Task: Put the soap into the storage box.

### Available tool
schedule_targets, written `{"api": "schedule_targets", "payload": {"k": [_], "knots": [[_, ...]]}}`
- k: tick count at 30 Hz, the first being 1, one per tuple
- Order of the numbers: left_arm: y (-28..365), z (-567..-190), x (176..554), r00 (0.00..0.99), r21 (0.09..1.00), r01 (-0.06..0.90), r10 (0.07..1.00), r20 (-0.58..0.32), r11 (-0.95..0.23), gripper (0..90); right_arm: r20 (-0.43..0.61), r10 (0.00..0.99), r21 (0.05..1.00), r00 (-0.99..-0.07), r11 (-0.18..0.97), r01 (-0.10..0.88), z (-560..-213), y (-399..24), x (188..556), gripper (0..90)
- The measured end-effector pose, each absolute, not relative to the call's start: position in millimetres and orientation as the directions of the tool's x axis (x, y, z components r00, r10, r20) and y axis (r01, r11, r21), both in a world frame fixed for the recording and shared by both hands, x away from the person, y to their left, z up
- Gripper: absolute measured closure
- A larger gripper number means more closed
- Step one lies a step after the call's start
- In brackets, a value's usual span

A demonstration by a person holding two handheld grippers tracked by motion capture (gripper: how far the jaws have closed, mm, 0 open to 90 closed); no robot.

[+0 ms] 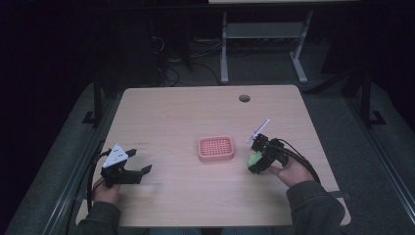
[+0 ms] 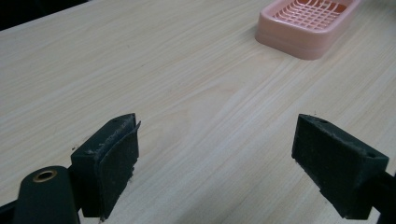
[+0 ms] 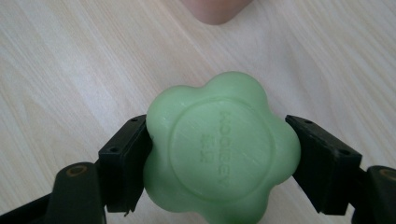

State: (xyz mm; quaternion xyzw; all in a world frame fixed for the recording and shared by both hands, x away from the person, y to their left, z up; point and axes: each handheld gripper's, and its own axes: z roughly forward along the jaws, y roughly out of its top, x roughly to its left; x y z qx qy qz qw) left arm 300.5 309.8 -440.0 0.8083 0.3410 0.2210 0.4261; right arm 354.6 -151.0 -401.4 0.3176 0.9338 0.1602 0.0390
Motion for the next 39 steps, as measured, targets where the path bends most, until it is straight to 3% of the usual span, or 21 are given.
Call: {"api": "schedule_targets", "payload": {"k": [39], "knots": [[310, -440, 301, 0.669, 0.847, 0.360, 0.741, 0.057, -0.390, 14.4, 0.018, 0.504, 0.343, -0.864, 0.808, 0.479, -372, -79, 402, 25.7]]}}
